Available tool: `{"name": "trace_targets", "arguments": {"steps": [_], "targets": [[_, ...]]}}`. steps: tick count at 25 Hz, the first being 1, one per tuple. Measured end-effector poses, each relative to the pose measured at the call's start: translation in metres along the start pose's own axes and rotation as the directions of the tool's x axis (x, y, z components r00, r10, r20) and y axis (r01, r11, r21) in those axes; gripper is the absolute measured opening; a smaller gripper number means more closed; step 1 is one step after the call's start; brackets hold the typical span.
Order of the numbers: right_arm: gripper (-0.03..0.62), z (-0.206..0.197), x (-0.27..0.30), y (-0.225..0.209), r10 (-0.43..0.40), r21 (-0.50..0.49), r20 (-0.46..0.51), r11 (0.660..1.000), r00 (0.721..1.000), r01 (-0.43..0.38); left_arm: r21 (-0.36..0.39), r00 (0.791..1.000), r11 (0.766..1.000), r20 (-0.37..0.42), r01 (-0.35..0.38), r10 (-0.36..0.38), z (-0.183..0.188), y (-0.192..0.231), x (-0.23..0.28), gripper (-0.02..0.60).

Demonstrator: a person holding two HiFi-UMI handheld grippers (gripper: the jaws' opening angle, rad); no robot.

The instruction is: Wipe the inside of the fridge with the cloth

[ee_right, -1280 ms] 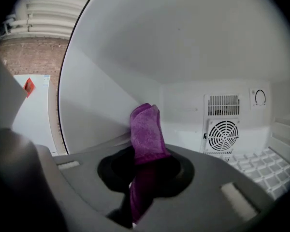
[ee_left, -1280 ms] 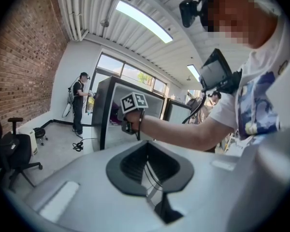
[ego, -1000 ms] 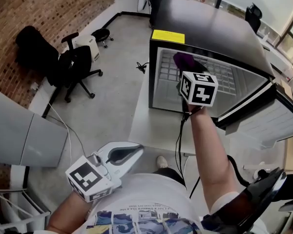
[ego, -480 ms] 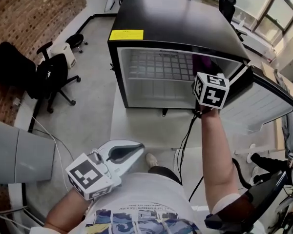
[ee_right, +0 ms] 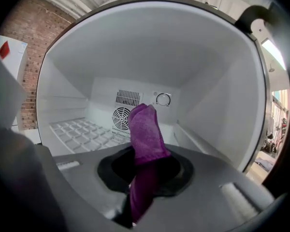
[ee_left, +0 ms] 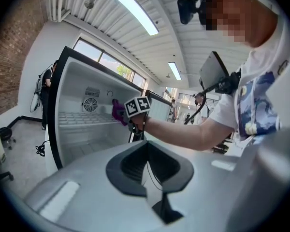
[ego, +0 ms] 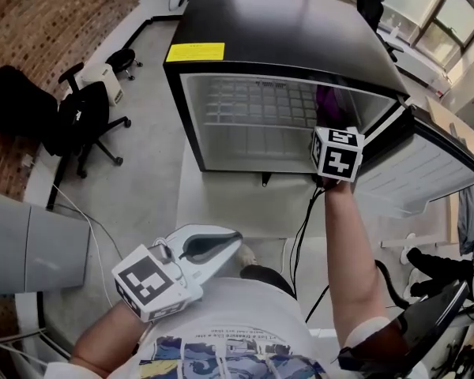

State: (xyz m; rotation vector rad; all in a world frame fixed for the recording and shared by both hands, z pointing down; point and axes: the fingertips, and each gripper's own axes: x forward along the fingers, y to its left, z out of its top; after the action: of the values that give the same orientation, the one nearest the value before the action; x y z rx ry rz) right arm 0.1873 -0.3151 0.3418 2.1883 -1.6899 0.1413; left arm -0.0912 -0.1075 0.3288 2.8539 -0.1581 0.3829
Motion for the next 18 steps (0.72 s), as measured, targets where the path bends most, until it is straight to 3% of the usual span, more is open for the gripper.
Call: {"name": "trace_targets", "arguments": {"steps": [9,18], "targets": [[0.055,0.010,0.008,0.073,0.137,-0.014,0.020,0.991,0.990,-0.136,-0.018,0.998,0.998,0.008,-0.065,0.065,-0.005,0.007,-0.017,0.006],[0.055,0.025,0.012,0.148,0.276,-0.006,0.050,0.961,0.960,-0.276,-0.048,0.989,0.988,0.022,-0.146,0.147,-0.011,0.009,-0.039,0.006]]}}
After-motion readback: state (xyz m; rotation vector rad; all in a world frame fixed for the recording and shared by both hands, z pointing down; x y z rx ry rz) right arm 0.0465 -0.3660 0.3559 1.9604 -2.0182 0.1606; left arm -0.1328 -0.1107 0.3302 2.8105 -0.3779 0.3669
